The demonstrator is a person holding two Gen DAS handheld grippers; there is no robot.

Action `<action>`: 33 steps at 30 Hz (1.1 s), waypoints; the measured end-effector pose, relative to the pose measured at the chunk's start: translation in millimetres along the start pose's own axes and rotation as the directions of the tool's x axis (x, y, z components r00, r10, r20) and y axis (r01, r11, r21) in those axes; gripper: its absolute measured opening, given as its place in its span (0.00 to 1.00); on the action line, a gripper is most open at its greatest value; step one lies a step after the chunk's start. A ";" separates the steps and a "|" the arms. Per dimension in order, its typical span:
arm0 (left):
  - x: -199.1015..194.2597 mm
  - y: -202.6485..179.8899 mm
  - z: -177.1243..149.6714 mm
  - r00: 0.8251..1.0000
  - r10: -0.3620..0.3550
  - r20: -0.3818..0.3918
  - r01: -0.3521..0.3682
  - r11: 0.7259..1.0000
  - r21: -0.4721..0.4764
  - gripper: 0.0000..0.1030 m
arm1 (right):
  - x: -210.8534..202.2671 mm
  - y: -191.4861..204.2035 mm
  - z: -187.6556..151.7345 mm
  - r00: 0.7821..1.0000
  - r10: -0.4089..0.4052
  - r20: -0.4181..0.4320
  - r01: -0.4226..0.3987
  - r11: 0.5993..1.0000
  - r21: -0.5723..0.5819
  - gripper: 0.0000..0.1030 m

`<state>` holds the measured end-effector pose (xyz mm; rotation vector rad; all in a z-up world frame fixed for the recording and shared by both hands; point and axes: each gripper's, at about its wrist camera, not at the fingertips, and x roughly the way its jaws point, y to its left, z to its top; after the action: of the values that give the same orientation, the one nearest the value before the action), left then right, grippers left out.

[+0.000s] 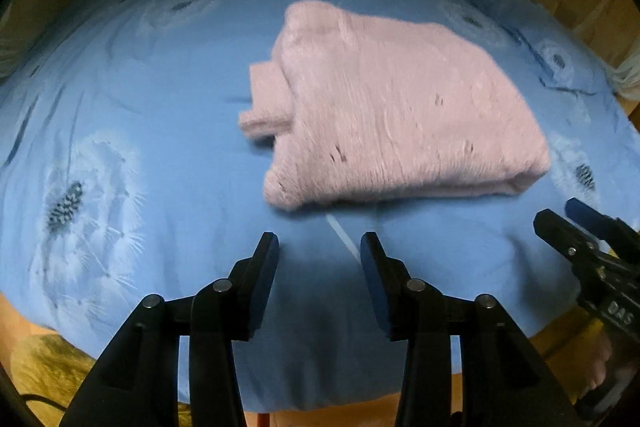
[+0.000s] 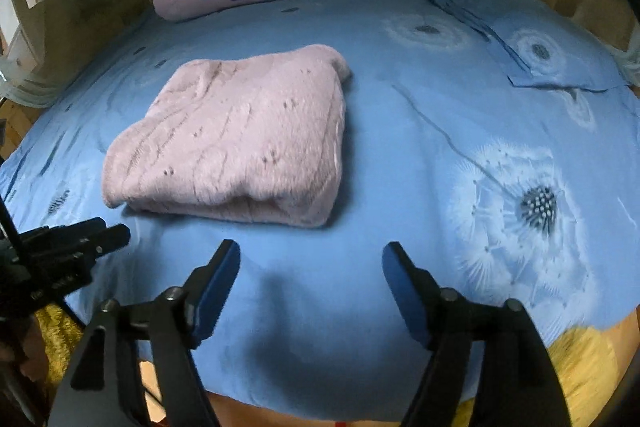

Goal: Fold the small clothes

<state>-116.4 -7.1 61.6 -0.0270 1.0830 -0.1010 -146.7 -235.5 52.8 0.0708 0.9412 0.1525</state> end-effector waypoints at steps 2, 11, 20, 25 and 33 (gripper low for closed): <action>6.6 -6.7 -3.6 1.000 0.023 0.002 -0.023 1.000 0.006 0.35 | 4.1 3.2 -3.2 1.000 -0.015 0.000 0.015 1.000 -0.020 0.79; 17.4 -18.4 -8.8 0.996 0.080 0.037 -0.079 0.996 -0.027 0.43 | 28.9 9.9 -17.2 0.998 -0.068 -0.007 0.068 0.995 -0.069 0.84; 18.9 -26.3 -14.0 0.992 0.108 0.061 -0.109 0.994 0.009 0.45 | 32.6 8.3 -24.3 0.996 -0.072 0.045 0.073 0.997 -0.025 0.90; 18.9 -26.8 -14.9 0.992 0.106 0.062 -0.106 0.994 0.003 0.46 | 36.1 9.9 -24.4 0.996 -0.077 0.051 0.078 0.997 -0.017 0.94; 19.2 -25.3 -14.8 0.993 0.104 0.062 -0.104 0.995 -0.007 0.46 | 36.6 9.3 -24.9 0.996 -0.069 0.053 0.070 0.997 -0.019 0.95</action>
<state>-122.3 -33.7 39.6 0.0226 1.0200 -0.0039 -146.6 -220.5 10.1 0.0224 0.8883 0.0955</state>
